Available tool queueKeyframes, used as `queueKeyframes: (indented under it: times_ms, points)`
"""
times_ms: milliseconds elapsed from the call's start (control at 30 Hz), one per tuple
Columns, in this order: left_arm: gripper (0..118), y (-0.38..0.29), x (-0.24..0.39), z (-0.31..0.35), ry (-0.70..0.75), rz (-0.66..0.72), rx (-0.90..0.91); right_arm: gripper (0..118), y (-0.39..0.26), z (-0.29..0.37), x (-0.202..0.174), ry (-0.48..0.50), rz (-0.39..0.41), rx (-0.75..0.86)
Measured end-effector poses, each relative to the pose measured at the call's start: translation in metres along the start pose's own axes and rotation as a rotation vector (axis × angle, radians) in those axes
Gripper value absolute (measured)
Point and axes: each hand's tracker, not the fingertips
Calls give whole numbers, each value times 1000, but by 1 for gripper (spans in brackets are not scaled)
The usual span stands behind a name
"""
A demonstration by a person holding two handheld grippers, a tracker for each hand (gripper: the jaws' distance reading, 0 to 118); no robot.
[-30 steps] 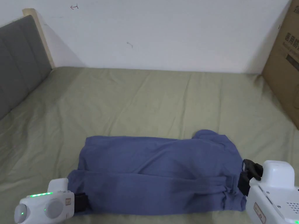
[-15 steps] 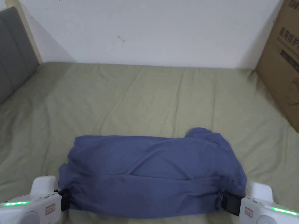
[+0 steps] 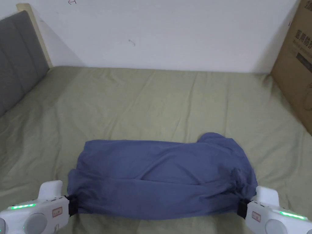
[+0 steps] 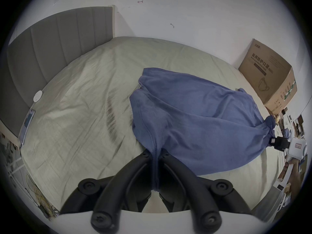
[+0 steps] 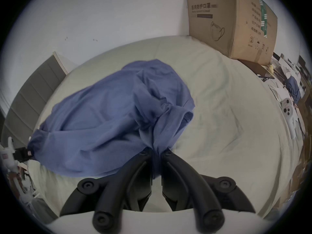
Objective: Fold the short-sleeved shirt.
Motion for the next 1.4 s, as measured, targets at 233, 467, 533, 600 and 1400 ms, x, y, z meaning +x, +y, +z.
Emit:
queueKeyframes:
  times_ms: [233,467,533,600,1400]
  points:
    - [5,-14,-8,32,-1,5,19,9,-18,60,14,30,-9,27]
    - [5,-70,-18,48,21,11,-60,9,-80,91,27,18,-42,-53]
    - [5,-86,-20,44,33,13,-90,9,-97,85,32,7,-59,-96]
    - [5,-101,-23,35,44,17,-122,9,-111,73,36,-3,-68,-131]
    - [94,-1,90,201,8,-108,688,110,23,236,-64,53,143,673]
